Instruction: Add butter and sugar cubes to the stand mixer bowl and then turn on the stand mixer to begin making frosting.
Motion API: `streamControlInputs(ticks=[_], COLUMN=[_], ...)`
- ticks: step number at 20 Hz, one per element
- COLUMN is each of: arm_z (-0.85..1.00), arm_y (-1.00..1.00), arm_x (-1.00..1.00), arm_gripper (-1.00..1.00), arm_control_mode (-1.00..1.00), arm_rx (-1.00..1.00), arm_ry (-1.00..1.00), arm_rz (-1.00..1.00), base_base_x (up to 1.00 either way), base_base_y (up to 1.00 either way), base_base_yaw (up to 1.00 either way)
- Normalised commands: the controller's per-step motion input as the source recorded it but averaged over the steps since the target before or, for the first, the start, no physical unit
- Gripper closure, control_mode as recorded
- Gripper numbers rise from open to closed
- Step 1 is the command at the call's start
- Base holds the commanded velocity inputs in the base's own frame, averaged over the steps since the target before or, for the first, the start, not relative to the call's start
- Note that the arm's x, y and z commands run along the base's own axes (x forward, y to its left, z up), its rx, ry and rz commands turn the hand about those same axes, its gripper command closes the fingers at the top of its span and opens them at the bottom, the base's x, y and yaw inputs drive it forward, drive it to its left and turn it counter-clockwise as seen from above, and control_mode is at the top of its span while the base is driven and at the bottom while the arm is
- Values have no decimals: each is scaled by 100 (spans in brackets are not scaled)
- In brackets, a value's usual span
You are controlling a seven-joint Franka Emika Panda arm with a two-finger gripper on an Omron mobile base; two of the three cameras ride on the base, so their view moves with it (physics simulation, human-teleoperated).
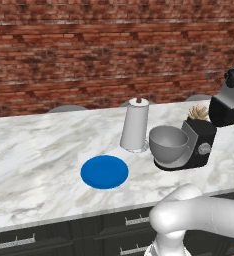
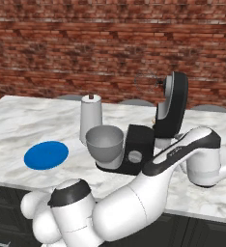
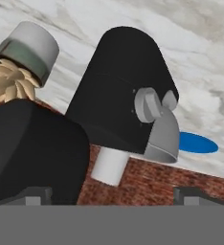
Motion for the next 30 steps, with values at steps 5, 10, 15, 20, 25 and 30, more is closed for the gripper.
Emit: streamControlInputs(ticks=[5,10,15,20,25,30], arm_z=[7,0,0,3,5,0], arm_y=[0,0,-7,-13,-22,-30], arm_x=[34,29,8,2,0,11], arm_gripper=[-100,-100,-100,-100,-100,-100], arm_control_mode=[-100,-100,-100,-100,-100,-100], arm_rx=[-5,-3,-4,-3,-2,0], arm_ry=[7,1,0,0,0,1], arm_rz=[-9,-1,0,0,0,0], base_base_x=[0,0,0,0,0,0], base_base_y=[0,0,0,0,0,0], base_base_yaw=[0,0,0,0,0,0])
